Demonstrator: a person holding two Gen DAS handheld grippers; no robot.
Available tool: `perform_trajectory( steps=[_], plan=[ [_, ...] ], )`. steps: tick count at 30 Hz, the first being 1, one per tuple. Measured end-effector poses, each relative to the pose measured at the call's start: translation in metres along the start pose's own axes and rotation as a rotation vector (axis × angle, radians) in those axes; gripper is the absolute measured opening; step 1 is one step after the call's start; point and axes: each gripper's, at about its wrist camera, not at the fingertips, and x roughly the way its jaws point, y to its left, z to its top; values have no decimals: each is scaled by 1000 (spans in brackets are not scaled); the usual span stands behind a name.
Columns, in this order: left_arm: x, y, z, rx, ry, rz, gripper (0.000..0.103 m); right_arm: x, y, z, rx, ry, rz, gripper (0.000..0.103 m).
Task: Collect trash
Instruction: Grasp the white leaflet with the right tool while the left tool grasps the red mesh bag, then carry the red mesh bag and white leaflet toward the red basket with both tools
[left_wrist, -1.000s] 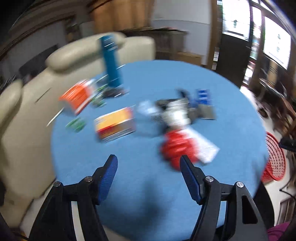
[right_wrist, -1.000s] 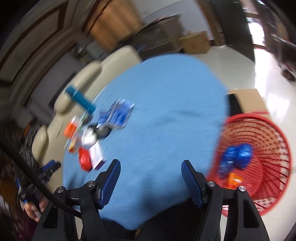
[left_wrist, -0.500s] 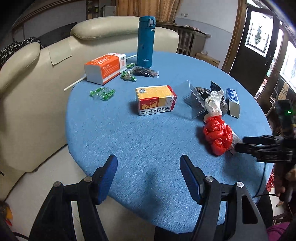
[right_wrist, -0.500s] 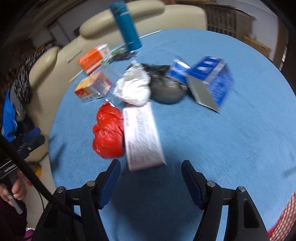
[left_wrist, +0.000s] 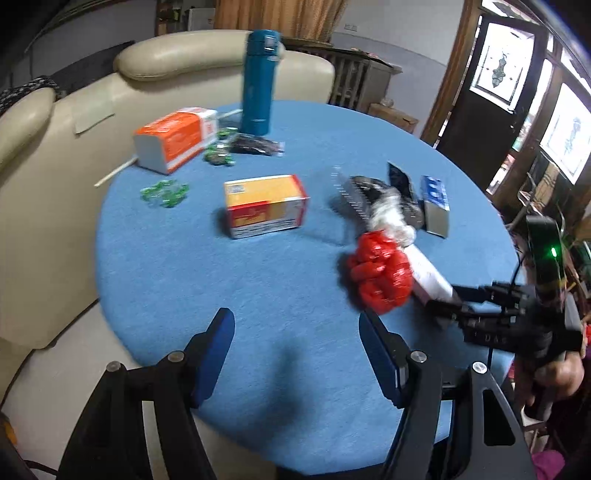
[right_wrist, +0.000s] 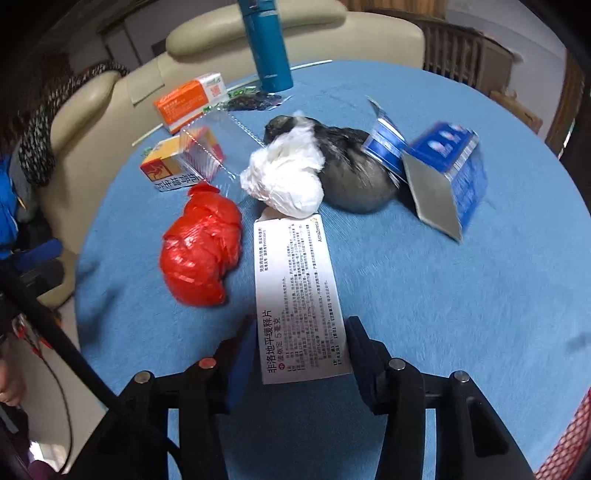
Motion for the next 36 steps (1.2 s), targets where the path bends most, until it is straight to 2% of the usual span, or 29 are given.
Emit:
perform_trajectory(
  steps=[3,7,11,17,20,27,33,36],
  plan=[
    [14,-17,9,-3,38,-54,72,-13,-11,-18,22,-2,8,51],
    [37,-40,20,13,77,-69,73,-34,-26,-43,84,-16,33,51],
    [57,-60,29,15,108,-72,73,-65,-56,-73,193,-58,69,51],
    [86,-75,36,7,138,-43,72,-93,-86,-95,298,-120,81,51],
    [96,-77,33,6,155,-45,55,-93,-87,-97,319,-134,81,51],
    [65,-87,28,47,76,-21,50,-105,-87,-97,325,-174,75,51],
    [8,-114,28,126,-39,-9,50,-126,-88,-97,335,-233,77,51],
    [-16,-122,33,153,-97,25,50,-142,-83,-97,324,-273,69,51]
  ],
)
